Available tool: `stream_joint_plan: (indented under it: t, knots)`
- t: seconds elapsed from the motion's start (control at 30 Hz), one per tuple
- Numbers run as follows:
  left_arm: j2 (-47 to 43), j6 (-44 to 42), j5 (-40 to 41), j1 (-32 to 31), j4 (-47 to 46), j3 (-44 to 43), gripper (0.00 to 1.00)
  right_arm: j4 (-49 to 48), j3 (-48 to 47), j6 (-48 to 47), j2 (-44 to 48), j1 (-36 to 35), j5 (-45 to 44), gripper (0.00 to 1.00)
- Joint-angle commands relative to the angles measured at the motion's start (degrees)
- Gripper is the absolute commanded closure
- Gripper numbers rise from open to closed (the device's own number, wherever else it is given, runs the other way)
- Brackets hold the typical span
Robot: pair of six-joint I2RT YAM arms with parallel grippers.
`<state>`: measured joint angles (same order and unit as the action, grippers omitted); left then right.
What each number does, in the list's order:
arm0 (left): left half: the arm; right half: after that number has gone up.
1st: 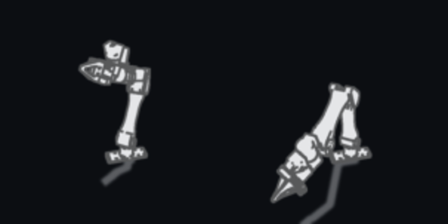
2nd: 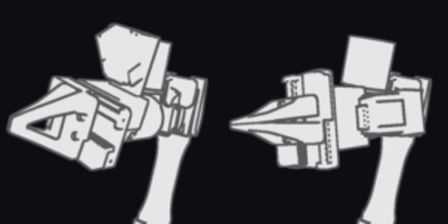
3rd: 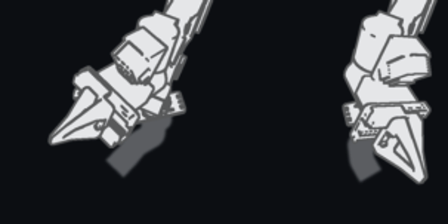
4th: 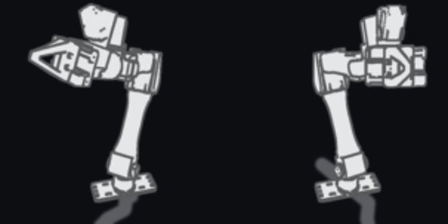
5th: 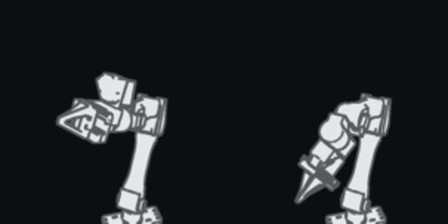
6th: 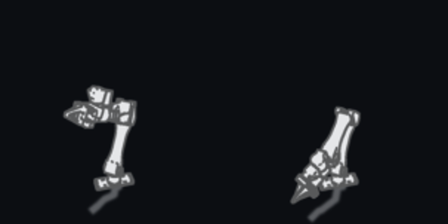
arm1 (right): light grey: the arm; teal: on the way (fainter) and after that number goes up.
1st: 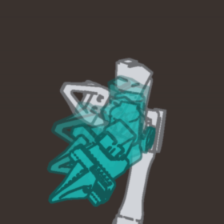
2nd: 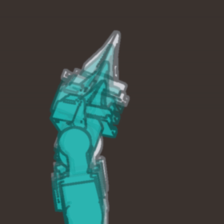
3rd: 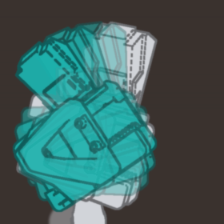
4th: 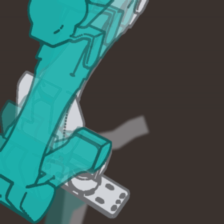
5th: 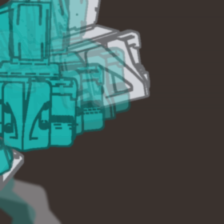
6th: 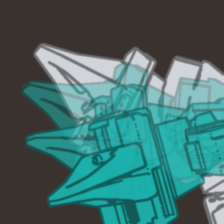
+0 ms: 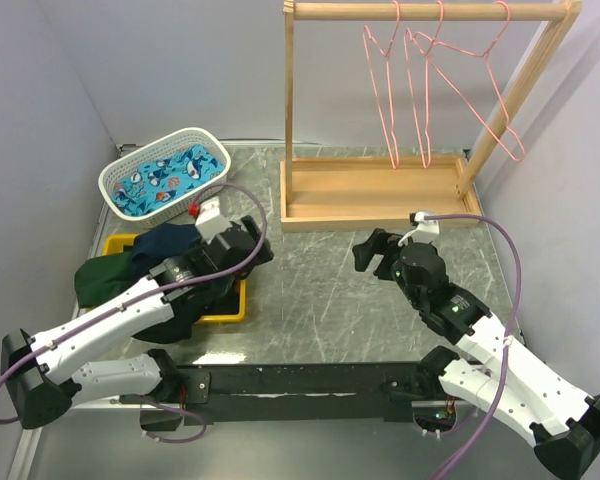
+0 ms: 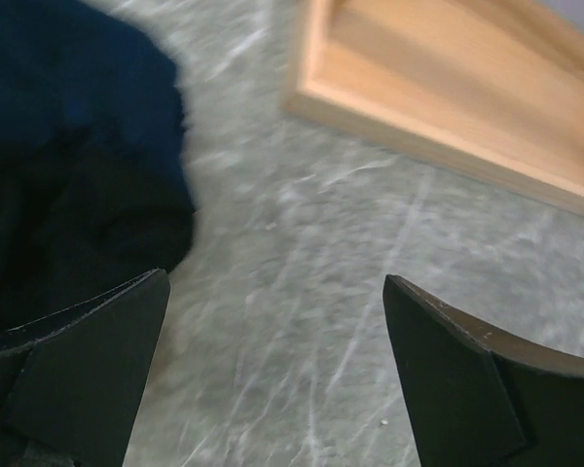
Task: Place the t-shirt on the hanger
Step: Pick up the T-shirt and place it in the bin.
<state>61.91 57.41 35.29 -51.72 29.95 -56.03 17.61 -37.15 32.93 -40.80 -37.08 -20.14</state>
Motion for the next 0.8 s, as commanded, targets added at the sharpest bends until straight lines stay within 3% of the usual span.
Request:
stream_joint_plan:
  t: [0.0,0.07,0.2,0.57,0.77]
  knots:
    - [-3.37,14.83,5.23,1.62,11.62,3.37,0.02,-2.4,-0.47,-0.5,-0.86,0.08,4.14,0.0]
    - [-4.95,15.28,4.97,3.99,11.18,6.28,0.01,-2.49,-0.38,-0.58,-1.56,0.08,5.98,0.0]
    - [-6.36,18.52,9.25,7.25,16.61,6.82,0.09,-2.66,-0.3,-0.85,-2.97,0.08,8.62,0.0]
    - [-10.58,36.09,16.39,8.04,47.97,-4.96,0.02,-3.02,-1.26,-1.46,-5.78,0.17,11.96,0.0]
    - [-10.41,40.67,13.76,10.67,48.44,0.29,0.03,-3.63,-1.17,-0.94,-6.84,0.17,13.9,0.0]
